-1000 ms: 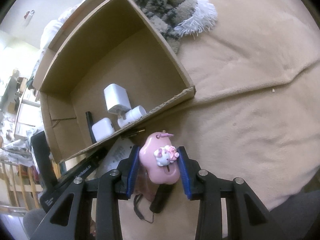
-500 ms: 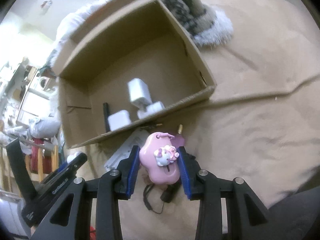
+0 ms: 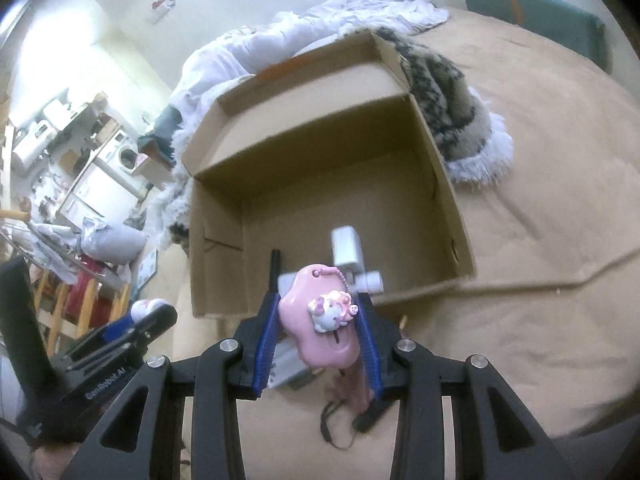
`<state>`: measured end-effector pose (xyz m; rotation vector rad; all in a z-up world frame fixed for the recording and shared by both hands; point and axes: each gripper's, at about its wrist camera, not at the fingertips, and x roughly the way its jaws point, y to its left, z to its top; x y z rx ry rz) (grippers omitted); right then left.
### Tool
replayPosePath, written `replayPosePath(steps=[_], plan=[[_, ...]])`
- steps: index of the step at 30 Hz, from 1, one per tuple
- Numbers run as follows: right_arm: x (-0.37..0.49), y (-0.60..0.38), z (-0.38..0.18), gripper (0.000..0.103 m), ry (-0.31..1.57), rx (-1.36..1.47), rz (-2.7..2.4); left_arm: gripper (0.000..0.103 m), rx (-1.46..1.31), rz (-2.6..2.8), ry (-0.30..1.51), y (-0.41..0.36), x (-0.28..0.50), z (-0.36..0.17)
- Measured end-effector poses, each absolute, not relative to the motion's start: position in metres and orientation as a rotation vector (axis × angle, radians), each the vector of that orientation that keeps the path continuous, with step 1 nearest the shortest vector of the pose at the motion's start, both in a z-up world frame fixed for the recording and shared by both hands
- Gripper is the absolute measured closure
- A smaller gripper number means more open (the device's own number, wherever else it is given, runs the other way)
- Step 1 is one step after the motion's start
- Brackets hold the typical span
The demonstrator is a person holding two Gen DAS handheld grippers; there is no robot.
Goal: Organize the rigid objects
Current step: 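Lower the keychain and white bottle into the box and open both grippers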
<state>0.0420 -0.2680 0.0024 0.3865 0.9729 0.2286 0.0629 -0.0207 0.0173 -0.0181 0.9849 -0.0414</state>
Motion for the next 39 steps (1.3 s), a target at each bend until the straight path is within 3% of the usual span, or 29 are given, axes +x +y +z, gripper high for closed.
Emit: replayPosePath(steps=[9,15,21,39], plan=[[0.096,-0.260,0.013,0.064,0.964,0.289,0.247,0.060,0.026,-0.099,0.952,-0.051,0.115,0.027],[0.130,-0.255,-0.007,0.064,1.015,0.245,0.244,0.060,0.070,-0.112,0.986,-0.064,0.142,-0.011],[0.136,-0.253,-0.037,0.064,1.116,0.311,0.252,0.060,0.027,-0.104,1.042,-0.062,0.154,-0.044],[0.146,-0.249,-0.073,0.063,1.226,0.286,0.204,0.060,0.002,-0.070,1.096,-0.052,0.158,-0.064]])
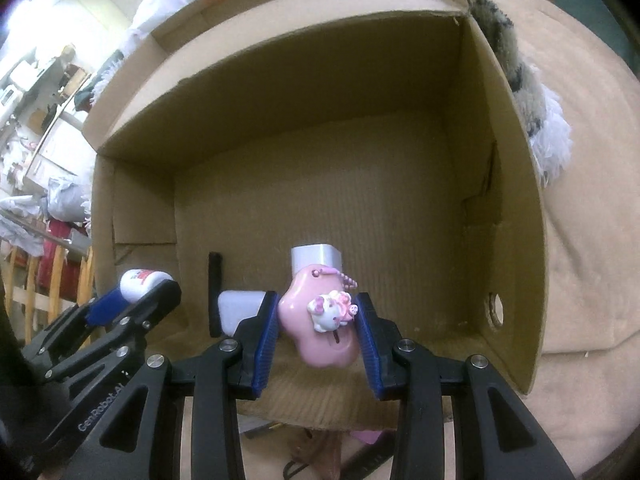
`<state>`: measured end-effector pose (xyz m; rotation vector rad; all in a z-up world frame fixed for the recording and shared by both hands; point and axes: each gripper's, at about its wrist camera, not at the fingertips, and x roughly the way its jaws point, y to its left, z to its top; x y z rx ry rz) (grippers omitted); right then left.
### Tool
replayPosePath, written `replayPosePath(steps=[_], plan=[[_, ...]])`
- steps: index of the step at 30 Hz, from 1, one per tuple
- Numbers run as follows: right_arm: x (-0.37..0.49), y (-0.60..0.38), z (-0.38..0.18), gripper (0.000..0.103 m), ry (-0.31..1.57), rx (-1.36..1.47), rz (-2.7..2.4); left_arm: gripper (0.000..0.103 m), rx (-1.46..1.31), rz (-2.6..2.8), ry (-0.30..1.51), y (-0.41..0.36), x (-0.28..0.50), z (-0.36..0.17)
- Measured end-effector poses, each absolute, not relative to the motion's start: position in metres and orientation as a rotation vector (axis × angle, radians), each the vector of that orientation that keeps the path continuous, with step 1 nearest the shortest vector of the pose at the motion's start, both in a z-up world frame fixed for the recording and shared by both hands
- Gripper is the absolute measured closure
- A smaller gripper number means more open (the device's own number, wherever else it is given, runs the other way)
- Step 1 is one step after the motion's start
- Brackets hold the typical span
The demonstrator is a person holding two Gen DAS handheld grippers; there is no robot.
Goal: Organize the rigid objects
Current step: 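Lower the keychain and white bottle into the box and open both grippers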
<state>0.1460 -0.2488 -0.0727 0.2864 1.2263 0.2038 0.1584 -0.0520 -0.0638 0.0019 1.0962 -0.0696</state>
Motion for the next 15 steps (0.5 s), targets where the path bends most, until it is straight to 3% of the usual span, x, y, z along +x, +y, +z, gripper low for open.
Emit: replayPosePath(steps=[12,13,15], plan=[[0.1511,-0.2466,-0.0805,0.063,1.237,0.312,0.194,0.060,0.028,-0.054,1.097,-0.0532,0.1577,-0.0653],[0.1511,-0.2460,-0.0806,0.061,1.232,0.313,0.191,0.060,0.033,-0.056,1.099,-0.0548,0.1572,-0.0653],[0.1500,-0.2493,-0.0766,0.047,1.211,0.327,0.190,0.058,0.033,-0.062,1.105,-0.0581,0.1564,-0.0644]])
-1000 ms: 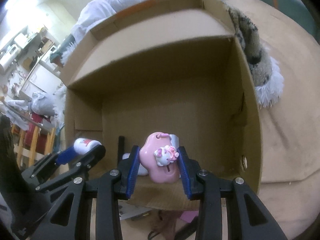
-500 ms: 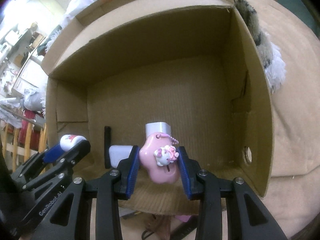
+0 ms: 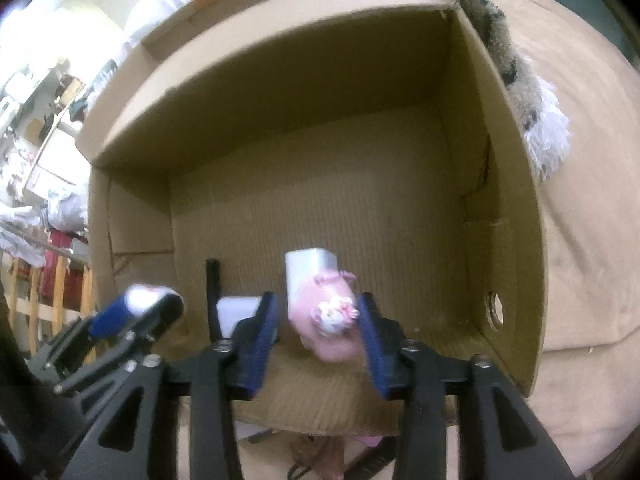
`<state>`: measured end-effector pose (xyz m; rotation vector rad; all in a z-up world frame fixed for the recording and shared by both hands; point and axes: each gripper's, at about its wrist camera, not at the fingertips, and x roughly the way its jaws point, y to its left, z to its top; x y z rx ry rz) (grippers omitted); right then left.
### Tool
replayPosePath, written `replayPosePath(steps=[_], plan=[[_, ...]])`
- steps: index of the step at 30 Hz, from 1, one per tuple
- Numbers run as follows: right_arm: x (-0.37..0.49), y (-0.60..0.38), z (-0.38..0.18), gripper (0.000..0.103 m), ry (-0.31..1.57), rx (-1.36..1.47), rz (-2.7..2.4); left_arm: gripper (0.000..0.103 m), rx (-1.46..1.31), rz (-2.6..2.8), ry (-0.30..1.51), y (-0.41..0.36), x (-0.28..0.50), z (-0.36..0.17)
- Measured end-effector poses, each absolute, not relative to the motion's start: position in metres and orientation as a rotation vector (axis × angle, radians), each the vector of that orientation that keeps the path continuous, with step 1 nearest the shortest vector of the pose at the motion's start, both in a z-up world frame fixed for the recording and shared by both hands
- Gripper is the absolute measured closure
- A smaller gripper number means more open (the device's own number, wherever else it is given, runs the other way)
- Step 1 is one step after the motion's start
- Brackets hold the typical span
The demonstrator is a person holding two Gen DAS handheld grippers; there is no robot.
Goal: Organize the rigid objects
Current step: 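Lower the keychain and white bottle into the box and open both grippers, then move the left gripper to the white battery tester and grasp it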
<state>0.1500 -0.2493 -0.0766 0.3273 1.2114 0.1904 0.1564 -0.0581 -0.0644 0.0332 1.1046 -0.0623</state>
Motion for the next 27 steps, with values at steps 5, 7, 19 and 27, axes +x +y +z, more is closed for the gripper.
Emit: replayPosePath(steps=[5,7,19,27], plan=[[0.149,-0.254,-0.061,0.022,1.132,0.381,0.221,0.040,0.038,-0.066,1.079,-0.064,0.153,-0.055],[0.148,-0.257,-0.055,0.010,1.101,0.384,0.206,0.037,0.043,-0.061,1.053,-0.064,0.151,-0.050],[0.145,-0.275,-0.033,0.000,0.984,0.396,0.146,0.034,0.015,-0.017,1.035,-0.062,0.151,-0.038],[0.141,-0.283,-0.031,0.000,0.981,0.426,0.150,0.034,0.017,-0.043,1.042,-0.060,0.143,-0.034]])
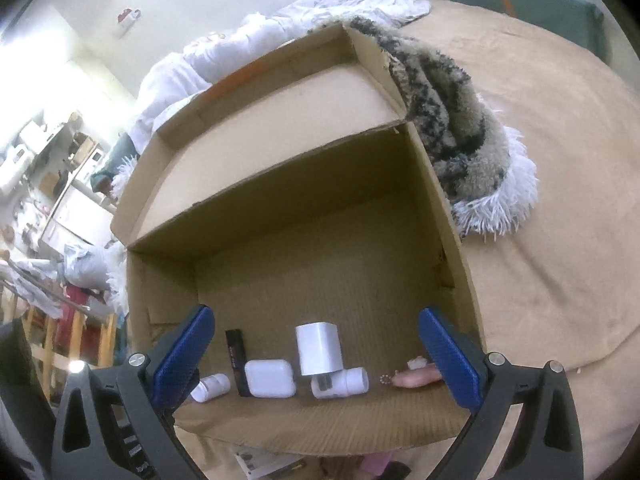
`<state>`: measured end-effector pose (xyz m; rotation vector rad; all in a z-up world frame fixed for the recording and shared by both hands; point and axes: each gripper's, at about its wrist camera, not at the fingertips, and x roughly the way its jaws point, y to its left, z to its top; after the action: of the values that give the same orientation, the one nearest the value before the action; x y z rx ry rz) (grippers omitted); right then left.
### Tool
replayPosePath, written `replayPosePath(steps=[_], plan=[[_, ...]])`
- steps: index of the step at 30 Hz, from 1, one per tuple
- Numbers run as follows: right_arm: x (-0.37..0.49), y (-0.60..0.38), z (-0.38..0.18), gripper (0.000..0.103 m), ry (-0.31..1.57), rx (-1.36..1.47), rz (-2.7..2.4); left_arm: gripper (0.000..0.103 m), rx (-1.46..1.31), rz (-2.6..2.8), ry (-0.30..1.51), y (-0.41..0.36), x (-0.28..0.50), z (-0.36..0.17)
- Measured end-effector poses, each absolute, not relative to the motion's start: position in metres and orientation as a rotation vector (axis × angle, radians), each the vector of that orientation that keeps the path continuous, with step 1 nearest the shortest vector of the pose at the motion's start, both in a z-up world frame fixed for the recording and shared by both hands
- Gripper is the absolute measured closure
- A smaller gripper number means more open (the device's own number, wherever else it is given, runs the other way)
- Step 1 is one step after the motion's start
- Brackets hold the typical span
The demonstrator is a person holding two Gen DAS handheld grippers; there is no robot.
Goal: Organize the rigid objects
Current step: 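Move the left gripper to the white battery tester and grasp it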
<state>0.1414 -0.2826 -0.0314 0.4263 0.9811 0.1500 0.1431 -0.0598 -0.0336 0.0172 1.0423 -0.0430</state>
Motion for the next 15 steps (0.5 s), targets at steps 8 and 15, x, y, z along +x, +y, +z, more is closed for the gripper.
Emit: replayPosePath(steps=[8,15], plan=[[0.128,-0.294,-0.029,0.000,0.991,0.518,0.155,0.034,-0.011,-0.082,1.042,-0.056,0.128,-0.022],[0.103,-0.302,-0.029,0.000,1.015,0.584,0.199,0.034,-0.050,-0.134,1.042,-0.045,0.095,-0.020]])
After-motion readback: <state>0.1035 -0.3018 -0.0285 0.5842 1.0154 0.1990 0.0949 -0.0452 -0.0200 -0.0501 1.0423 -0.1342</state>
